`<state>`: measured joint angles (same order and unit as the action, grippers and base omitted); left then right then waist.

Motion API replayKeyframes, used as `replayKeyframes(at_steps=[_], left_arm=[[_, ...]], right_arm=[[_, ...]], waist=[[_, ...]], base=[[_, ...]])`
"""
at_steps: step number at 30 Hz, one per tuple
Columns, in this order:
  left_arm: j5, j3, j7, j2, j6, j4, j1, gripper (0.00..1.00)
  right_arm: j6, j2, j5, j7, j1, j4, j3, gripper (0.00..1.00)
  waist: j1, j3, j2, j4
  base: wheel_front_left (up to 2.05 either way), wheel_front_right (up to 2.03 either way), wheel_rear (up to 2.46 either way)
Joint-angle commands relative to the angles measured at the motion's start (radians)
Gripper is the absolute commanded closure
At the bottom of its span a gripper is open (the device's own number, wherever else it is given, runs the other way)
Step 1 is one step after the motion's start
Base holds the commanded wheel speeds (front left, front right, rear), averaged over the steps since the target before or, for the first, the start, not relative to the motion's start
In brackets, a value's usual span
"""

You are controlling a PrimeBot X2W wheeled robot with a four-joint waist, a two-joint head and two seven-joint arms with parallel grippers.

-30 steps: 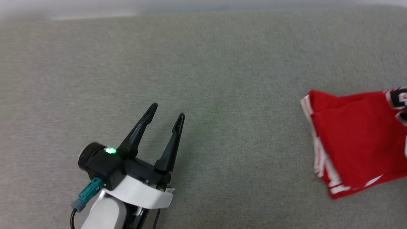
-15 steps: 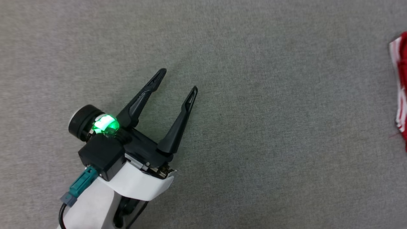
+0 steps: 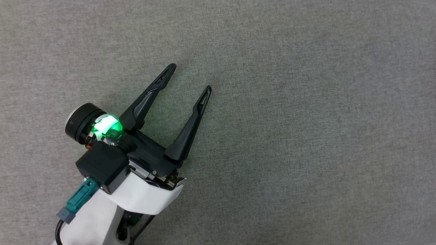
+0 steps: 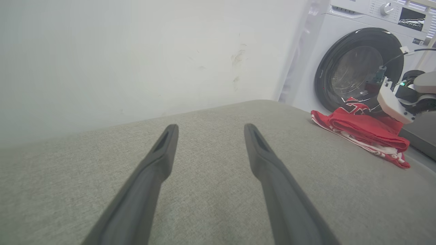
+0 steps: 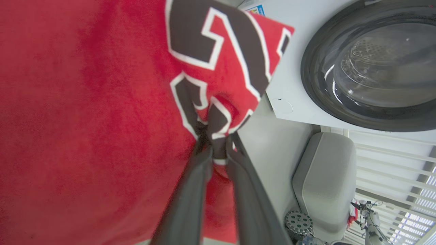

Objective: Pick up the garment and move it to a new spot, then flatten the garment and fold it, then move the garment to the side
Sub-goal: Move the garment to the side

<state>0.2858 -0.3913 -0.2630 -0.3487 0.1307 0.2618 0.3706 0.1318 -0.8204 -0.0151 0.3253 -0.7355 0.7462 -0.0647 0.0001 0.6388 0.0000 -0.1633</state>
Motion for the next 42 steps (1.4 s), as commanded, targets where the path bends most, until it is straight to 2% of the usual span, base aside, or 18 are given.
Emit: replayKeyframes(at_steps=[1, 6, 10, 19, 28, 35, 42], left_arm=[[0.0, 0.0, -0.002, 0.002, 0.0, -0.003, 0.005, 0.0], [0.008, 0.009, -0.002, 0.027, 0.0, -0.026, -0.021, 0.0], [0.025, 0.027, -0.002, 0.059, 0.0, -0.057, -0.046, 0.0], [0.055, 0.094, -0.002, 0.12, 0.0, -0.147, -0.14, 0.0], [0.067, 0.163, -0.002, 0.16, 0.0, -0.227, -0.225, 0.0], [0.076, 0.18, -0.002, 0.175, 0.0, -0.26, -0.281, 0.0], [0.087, 0.207, -0.002, 0.198, 0.0, -0.29, -0.343, 0.0]], right_arm=[[-0.002, 0.013, 0.021, -0.008, -0.016, 0.012, 0.019, 0.0], [-0.002, 0.036, 0.094, -0.026, -0.016, 0.012, 0.055, 0.0], [-0.002, 0.052, 0.106, -0.045, -0.012, -0.016, 0.062, 0.0], [-0.002, 0.119, 0.039, -0.102, 0.045, -0.158, 0.029, 0.0], [-0.002, 0.258, -0.094, -0.191, 0.196, -0.379, 0.072, 0.0], [-0.002, 0.395, -0.148, -0.28, 0.356, -0.529, 0.136, 0.0], [-0.002, 0.56, -0.185, -0.38, 0.523, -0.633, 0.176, 0.0]], waist=[[-0.0001, -0.012, 0.0, 0.004], [-0.0001, -0.073, 0.0, 0.017], [-0.0001, -0.148, 0.0, 0.034], [-0.0001, -0.324, 0.0, 0.075], [-0.0001, -0.442, 0.0, 0.118], [-0.0001, -0.514, 0.0, 0.145], [-0.0001, -0.578, 0.0, 0.164]], base=[[0.0, 0.0, 0.0], [0.0, 0.0, 0.0], [0.0, 0.0, 0.0], [0.0, 0.0, 0.0], [0.0, 0.0, 0.0], [0.0, 0.0, 0.0], [0.0, 0.0, 0.0]])
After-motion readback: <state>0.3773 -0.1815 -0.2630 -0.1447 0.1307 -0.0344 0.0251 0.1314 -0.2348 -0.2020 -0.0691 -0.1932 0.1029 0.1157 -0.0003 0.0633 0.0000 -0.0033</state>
